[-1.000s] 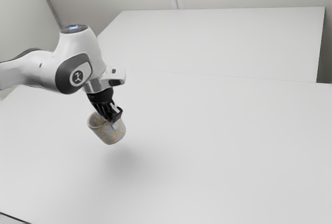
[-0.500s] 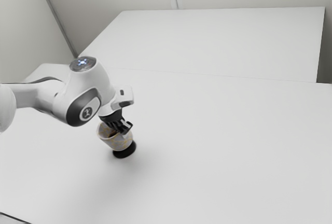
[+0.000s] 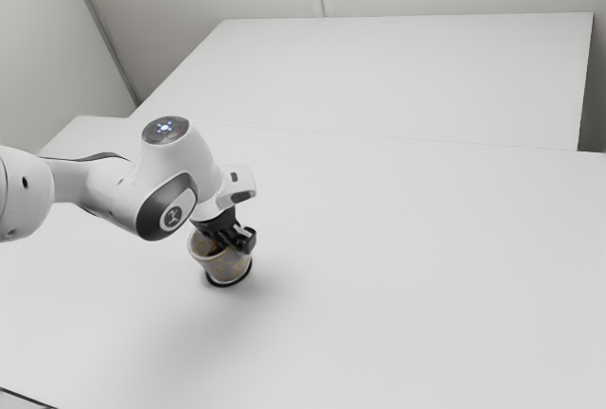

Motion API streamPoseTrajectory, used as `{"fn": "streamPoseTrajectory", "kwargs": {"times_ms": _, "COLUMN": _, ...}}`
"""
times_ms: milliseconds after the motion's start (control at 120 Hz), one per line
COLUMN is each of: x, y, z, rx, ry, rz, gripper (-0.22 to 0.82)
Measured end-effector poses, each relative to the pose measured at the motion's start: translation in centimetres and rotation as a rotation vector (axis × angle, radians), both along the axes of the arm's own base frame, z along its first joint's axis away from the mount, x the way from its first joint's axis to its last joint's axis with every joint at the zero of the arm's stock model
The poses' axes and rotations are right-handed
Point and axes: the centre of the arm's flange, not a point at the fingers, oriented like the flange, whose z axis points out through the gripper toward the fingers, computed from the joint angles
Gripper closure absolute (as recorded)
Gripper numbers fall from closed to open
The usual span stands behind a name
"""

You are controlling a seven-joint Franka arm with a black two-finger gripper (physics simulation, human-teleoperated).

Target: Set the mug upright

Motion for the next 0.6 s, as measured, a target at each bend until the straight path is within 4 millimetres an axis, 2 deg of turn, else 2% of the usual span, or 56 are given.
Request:
{"fn": "streamPoseTrajectory", "kwargs": {"times_ms": 108, "x": 0.7, "y": -0.1, "z": 1.4, "rx": -0.007, "ry": -0.018, "rz": 0.011, "gripper": 0.25}}
{"fn": "streamPoseTrajectory", "kwargs": {"times_ms": 233, "x": 2.9, "y": -0.3, "z": 6.2, "rx": -0.036, "ry": -0.019, "rz": 0.058, "gripper": 0.14}}
{"fn": "streamPoseTrajectory", "kwargs": {"times_ms": 350, "x": 4.5, "y": -0.6, "z": 10.3, "rx": -0.063, "ry": 0.031, "rz": 0.100, "gripper": 0.08}}
{"fn": "streamPoseTrajectory", "kwargs": {"times_ms": 600, "x": 7.7, "y": -2.2, "z": 16.6, "rx": -0.088, "ry": 0.136, "rz": 0.121, "gripper": 0.02}}
